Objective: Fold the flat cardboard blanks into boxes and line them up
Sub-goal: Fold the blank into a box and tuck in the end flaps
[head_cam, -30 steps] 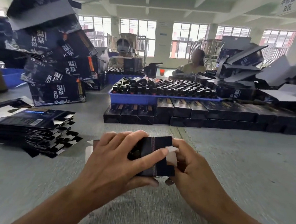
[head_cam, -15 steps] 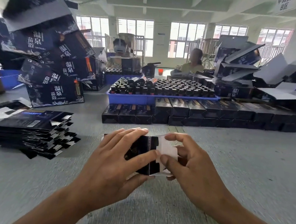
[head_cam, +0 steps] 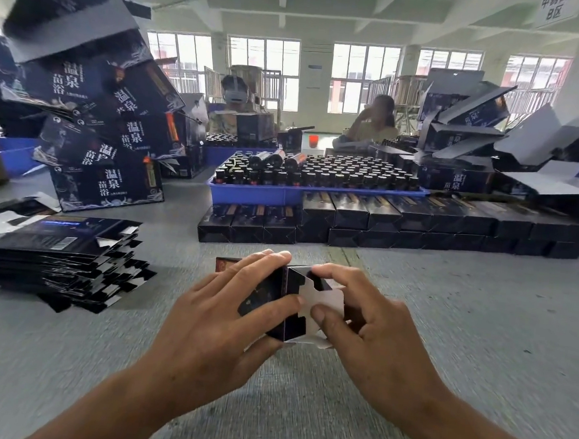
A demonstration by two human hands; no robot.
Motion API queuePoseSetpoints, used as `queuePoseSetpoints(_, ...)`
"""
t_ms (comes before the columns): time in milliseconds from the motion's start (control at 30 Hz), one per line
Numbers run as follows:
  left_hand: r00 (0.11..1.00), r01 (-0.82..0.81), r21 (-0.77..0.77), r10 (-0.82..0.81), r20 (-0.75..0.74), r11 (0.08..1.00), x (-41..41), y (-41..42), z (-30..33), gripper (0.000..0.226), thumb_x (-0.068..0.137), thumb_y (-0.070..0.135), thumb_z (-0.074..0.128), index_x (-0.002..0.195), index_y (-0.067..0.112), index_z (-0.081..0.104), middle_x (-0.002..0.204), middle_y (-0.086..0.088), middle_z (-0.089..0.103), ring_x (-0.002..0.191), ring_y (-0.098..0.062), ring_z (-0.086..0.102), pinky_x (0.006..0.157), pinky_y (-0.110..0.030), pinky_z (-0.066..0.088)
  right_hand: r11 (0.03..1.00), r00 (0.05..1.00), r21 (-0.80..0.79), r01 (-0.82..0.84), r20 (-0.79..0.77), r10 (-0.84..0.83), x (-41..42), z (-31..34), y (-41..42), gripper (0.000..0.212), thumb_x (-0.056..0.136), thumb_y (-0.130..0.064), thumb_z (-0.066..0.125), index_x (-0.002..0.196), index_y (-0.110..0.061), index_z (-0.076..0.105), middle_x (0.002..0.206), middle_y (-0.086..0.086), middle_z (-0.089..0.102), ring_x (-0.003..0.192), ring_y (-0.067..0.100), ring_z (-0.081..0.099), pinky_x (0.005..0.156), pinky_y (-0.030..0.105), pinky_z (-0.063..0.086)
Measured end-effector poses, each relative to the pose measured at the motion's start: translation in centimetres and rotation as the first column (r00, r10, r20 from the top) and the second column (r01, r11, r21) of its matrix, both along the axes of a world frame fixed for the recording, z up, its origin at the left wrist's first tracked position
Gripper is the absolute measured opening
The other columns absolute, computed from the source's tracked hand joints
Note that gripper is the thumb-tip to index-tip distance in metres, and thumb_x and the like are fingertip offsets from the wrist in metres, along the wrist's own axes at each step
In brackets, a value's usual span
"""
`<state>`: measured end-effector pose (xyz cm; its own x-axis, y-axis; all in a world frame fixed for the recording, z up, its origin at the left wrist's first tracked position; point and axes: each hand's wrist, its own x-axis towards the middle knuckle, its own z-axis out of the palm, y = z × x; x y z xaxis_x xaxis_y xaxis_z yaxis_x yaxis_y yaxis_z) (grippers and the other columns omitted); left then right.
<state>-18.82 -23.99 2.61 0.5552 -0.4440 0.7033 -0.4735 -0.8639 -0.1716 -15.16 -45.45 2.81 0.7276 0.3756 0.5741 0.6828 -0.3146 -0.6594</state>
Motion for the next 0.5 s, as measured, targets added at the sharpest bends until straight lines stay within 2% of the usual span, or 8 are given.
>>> queuePoseSetpoints(100,1.000,0.006,-0.001,-0.006,0.019,1.000,-0.05,-0.11,0.21,0.041,0.086,0.039,0.064,0.123,0.026,0.056,0.145,-0.014,0.051,0.129,-0.028,0.053,0.091,-0.033,0.047,1.000,1.000,-0.002,0.001,0.003,-0.001,0.02,-0.11,-0.04,0.045,0.097,-0.023,0.064,0.123,-0.057,0.049,0.092,-0.024,0.068,0.081,0.003,0.070,0.068,0.021,0.059)
queuePoseSetpoints(167,1.000,0.003,-0.002,-0.003,0.021,1.000,-0.06,-0.16,0.17,0.037,0.087,0.040,0.060,0.121,0.024,0.055,0.144,-0.014,0.052,0.127,-0.029,0.055,0.086,-0.032,0.049,1.000,1.000,-0.008,0.007,0.003,-0.007,0.06,-0.14,-0.02,0.042,0.097,-0.023,0.063,0.122,-0.055,0.051,0.094,-0.026,0.068,0.081,0.003,0.070,0.068,0.021,0.059)
queuePoseSetpoints(300,1.000,-0.004,-0.025,0.005,0.019,1.000,-0.02,-0.10,0.04,0.041,0.086,0.039,0.062,0.122,0.022,0.052,0.144,-0.014,0.052,0.127,-0.029,0.055,0.079,-0.034,0.056,0.999,0.996,-0.030,0.038,0.077,-0.036,0.00,-0.18,-0.11,0.030,0.097,-0.018,0.064,0.118,-0.040,0.066,0.092,-0.032,0.068,0.087,-0.005,0.067,0.071,0.008,0.051)
queuePoseSetpoints(400,1.000,-0.016,-0.009,0.016,0.017,1.000,-0.01,-0.01,0.10,0.047,0.087,0.039,0.059,0.132,0.024,0.051,0.145,-0.015,0.050,0.128,-0.030,0.054,0.081,-0.035,0.055,0.998,0.993,-0.049,0.045,0.112,-0.039,-0.05,-0.03,-0.11,0.031,0.098,-0.018,0.063,0.124,-0.033,0.068,0.098,-0.039,0.063,0.093,-0.011,0.065,0.075,0.003,0.047)
queuePoseSetpoints(500,0.999,-0.037,0.008,0.036,0.020,0.999,-0.02,0.08,0.18,0.049,0.089,0.040,0.056,0.136,0.027,0.052,0.145,-0.015,0.051,0.129,-0.030,0.052,0.081,-0.037,0.055,0.997,0.995,-0.070,0.025,0.099,-0.018,-0.16,0.20,-0.11,0.030,0.099,-0.033,0.060,0.129,-0.033,0.065,0.108,-0.031,0.066,0.097,-0.011,0.064,0.079,0.003,0.046)
